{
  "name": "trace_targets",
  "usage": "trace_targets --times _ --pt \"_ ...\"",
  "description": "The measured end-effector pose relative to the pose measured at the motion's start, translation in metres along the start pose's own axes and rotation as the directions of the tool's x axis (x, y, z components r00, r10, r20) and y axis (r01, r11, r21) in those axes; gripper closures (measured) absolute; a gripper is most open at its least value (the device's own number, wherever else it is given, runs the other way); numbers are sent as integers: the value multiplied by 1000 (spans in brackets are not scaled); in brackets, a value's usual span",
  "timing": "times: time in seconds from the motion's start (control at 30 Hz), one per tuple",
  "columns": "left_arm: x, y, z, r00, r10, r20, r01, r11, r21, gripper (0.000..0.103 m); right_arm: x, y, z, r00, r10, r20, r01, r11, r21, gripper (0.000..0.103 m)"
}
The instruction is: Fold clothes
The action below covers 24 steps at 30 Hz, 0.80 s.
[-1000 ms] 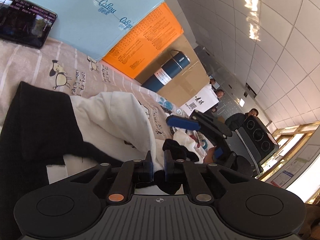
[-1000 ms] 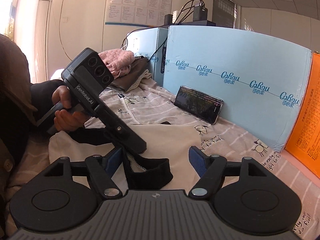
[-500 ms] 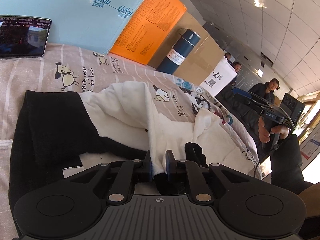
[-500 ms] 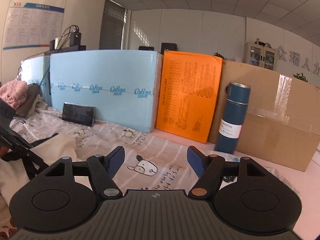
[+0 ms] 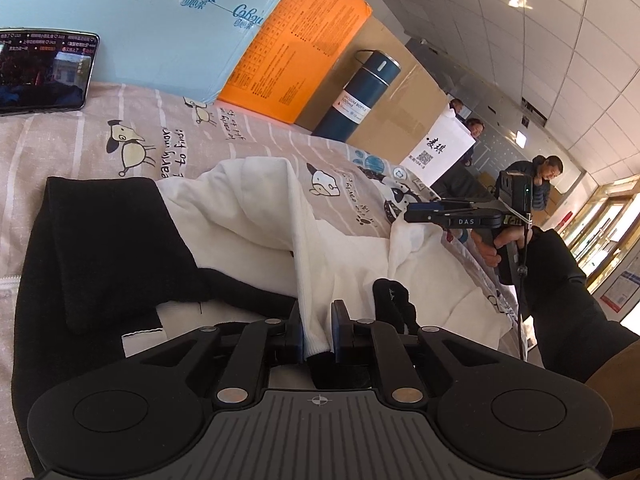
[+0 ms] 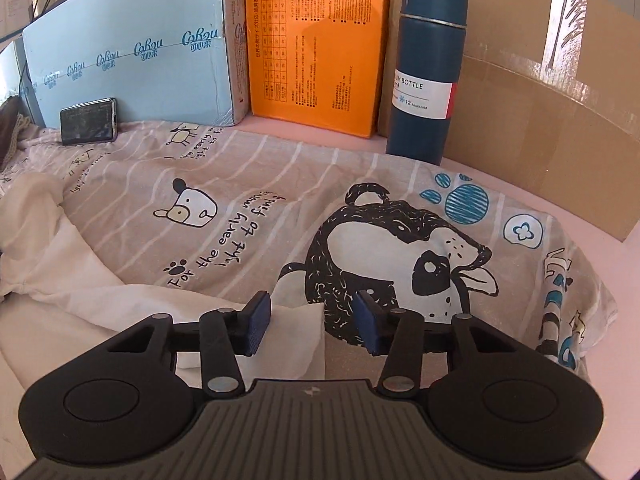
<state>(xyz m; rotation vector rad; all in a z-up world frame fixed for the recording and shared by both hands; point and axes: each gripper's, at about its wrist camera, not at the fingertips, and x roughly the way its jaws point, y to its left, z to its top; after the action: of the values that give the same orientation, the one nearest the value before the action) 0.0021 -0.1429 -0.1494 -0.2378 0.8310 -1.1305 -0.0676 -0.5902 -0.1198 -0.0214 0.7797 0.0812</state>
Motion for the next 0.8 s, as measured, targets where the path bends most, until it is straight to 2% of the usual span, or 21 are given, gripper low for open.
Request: trace_targets --times 0.17,0.23,0.27,0.3,0.43,0.57,0.63,0.73,0.8 --pt "1 -2 2 1000 1 -5 -1 1000 4 91 18 0 -4 998 17 -54 -18 1000 -6 59" --pt "2 -4 3 1000 -3 -5 3 1000 14 93 16 1 -5 999 33 -31 -33 999 -2 73" --pt "1 -6 3 1000 -15 1 15 1000 18 93 14 2 -6 999 36 -23 -36 999 -14 85" --pt "0 -9 4 1000 -28 7 28 999 21 93 12 5 -8 999 31 -17 -32 999 -30 91" --pt "-7 -17 11 995 -88 56 89 996 -10 94 -10 5 -14 996 14 84 -13 1000 -13 93" --pt "-16 -22 13 976 -160 146 176 978 -108 94 -41 8 -28 968 -34 248 25 999 37 94" --pt "-23 -18 10 969 -163 185 197 963 -183 94 -54 9 -39 949 -65 307 51 997 55 94" --pt "-26 -7 -3 971 -142 194 199 928 -315 94 -72 15 -60 932 -84 352 67 996 62 94" --pt "-26 0 -13 978 -111 178 171 913 -371 94 -83 20 -76 928 -96 360 71 994 83 94"
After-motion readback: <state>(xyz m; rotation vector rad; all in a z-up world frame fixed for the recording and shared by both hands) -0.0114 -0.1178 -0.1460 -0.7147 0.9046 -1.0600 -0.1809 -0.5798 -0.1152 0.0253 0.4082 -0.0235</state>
